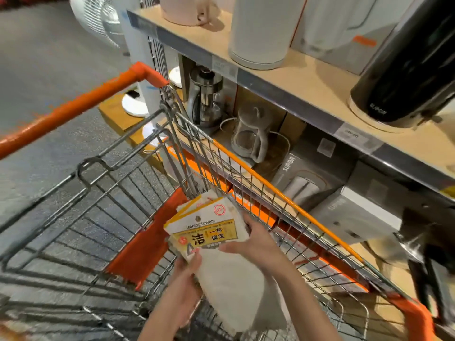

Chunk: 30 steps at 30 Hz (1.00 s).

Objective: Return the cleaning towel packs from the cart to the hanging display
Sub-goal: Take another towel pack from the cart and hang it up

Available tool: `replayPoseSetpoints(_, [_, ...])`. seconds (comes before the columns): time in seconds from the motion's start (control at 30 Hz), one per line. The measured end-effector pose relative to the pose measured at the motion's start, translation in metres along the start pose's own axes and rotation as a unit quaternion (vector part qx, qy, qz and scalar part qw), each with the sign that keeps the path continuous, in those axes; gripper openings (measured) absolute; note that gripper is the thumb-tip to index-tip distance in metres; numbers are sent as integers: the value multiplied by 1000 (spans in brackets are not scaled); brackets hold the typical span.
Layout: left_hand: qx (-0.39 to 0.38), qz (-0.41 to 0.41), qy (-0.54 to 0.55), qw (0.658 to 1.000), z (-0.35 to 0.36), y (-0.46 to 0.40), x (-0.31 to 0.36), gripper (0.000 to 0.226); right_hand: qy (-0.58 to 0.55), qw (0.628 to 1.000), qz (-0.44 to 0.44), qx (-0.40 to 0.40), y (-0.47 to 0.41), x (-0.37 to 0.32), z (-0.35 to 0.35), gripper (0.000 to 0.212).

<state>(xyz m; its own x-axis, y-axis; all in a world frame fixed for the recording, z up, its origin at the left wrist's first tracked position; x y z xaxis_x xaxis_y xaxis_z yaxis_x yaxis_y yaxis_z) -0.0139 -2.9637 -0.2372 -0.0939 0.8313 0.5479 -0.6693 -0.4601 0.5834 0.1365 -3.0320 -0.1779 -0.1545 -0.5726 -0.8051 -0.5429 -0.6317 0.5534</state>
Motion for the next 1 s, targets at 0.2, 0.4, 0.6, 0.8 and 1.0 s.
replayPoseSetpoints(0.2, [-32,48,-66,996,28,30,21,66,-11,999,-31,37,45,-27,-25,58])
replayPoseSetpoints(0.4, [-66,111,-144,981,60,63,31,90,-34,999,-37,15,88,-35,-46,83])
replayPoseSetpoints(0.6, [40,173,-161,971,50,105,50,65,5,995,-102,10,133,-72,-36,80])
replayPoseSetpoints(0.8, [59,223,-164,959,34,163,100,69,37,986,-161,-28,168,-129,6,60])
replayPoseSetpoints(1.0, [161,315,-156,922,-12,238,159,69,107,959,-240,-103,190,-191,85,40])
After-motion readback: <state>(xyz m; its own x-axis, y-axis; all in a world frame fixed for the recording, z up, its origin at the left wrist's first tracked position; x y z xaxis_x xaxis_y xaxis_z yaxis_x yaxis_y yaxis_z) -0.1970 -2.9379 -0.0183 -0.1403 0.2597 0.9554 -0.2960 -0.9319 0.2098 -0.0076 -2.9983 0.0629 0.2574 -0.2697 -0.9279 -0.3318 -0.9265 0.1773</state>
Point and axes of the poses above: each hand's wrist, its own y-axis away from the middle knuckle, its own z-axis out of the palm, x = y × z, the point moved 7 cm from there along -y, towards the middle knuckle, and after that the axes turned 3 degrees about z, right-handed, at the moved point
